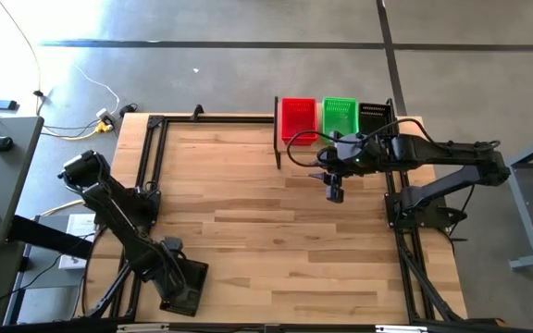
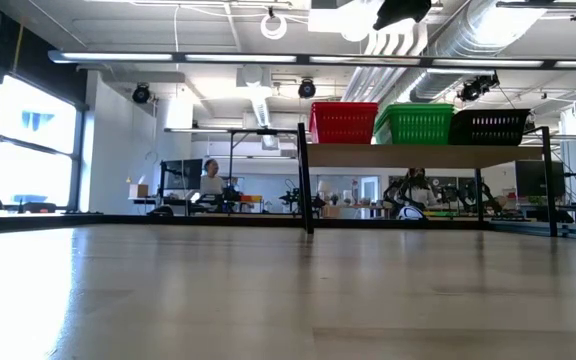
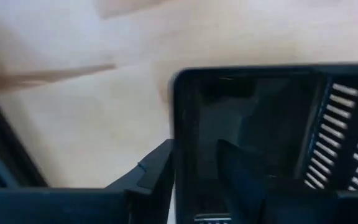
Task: Stack baskets on shelf by color
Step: Stack the black bin on top of the black bin
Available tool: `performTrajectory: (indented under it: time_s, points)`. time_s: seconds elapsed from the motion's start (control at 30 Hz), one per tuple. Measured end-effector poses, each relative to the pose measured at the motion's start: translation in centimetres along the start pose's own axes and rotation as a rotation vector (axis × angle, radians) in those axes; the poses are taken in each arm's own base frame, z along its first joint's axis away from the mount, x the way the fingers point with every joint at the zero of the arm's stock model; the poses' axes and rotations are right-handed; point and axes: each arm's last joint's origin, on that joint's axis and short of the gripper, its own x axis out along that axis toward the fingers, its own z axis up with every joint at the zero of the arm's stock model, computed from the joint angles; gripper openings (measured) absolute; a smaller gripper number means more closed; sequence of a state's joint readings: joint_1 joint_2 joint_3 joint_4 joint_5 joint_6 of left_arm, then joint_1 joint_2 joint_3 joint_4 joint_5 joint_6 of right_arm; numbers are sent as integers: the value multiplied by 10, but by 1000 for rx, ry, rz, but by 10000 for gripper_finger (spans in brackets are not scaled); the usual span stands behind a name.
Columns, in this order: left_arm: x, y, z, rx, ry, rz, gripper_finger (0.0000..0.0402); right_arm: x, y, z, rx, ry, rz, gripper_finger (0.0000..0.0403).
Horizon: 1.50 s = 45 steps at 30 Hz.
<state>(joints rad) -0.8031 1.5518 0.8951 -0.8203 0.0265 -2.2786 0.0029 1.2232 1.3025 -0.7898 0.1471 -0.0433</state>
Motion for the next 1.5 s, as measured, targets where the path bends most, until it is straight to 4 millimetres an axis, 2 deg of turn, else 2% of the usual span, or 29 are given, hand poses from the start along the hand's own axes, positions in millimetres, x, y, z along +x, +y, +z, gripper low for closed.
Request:
performTrajectory:
  time_s: [0.1,0.3,0.6,0.87,1.23,1.5]
  points:
    - [0,-6,1,-16,26,-35,87,0,0,0,-10,0,1,123]
    - [-1,-15,7,-53,37,-64,12,0,2,0,-7,-3,66,123]
    - [-3,-34,27,-138,14,-146,5,-3,21,1,-59,-12,155,123]
    - [-17,-58,69,-182,-69,-257,7,10,47,0,-125,22,223,123]
    - [-53,-96,137,-102,-157,-357,7,51,88,4,-214,33,289,123]
    - [-76,-107,179,-80,-202,-411,7,74,112,3,-290,25,326,123]
